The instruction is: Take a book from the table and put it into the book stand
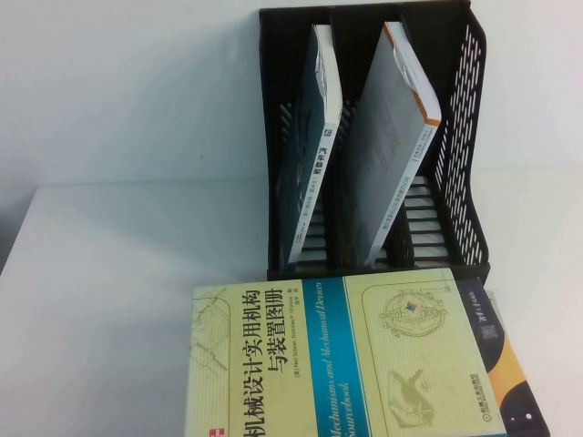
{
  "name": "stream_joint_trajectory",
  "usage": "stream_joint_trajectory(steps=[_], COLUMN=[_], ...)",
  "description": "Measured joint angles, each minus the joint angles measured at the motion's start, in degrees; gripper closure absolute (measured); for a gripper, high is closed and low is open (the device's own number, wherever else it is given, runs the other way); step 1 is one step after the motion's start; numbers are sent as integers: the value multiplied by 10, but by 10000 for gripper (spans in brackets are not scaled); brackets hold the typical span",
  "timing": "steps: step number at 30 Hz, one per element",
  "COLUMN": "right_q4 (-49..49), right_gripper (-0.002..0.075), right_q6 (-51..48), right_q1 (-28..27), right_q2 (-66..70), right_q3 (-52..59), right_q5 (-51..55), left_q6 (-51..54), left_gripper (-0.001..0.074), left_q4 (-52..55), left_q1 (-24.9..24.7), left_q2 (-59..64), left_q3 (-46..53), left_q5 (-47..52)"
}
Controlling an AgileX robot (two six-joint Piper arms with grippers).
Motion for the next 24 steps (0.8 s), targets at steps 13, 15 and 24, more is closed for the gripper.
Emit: stream_joint_trajectory(steps=[13,15,24], right_q4=[2,2,2], right_gripper=[729,729,729], right_q6=[-12,-12,-12], right_q1=[0,0,0], right_q2=[0,0,0], right_q3=[0,0,0], right_q5=[0,0,0], left_q6=[-1,-1,-1], left_gripper=[737,737,737], left_q4=[0,0,0], left_q1=[0,0,0], left_q2=[0,0,0], left_q3=[0,0,0], left_q5=[0,0,0])
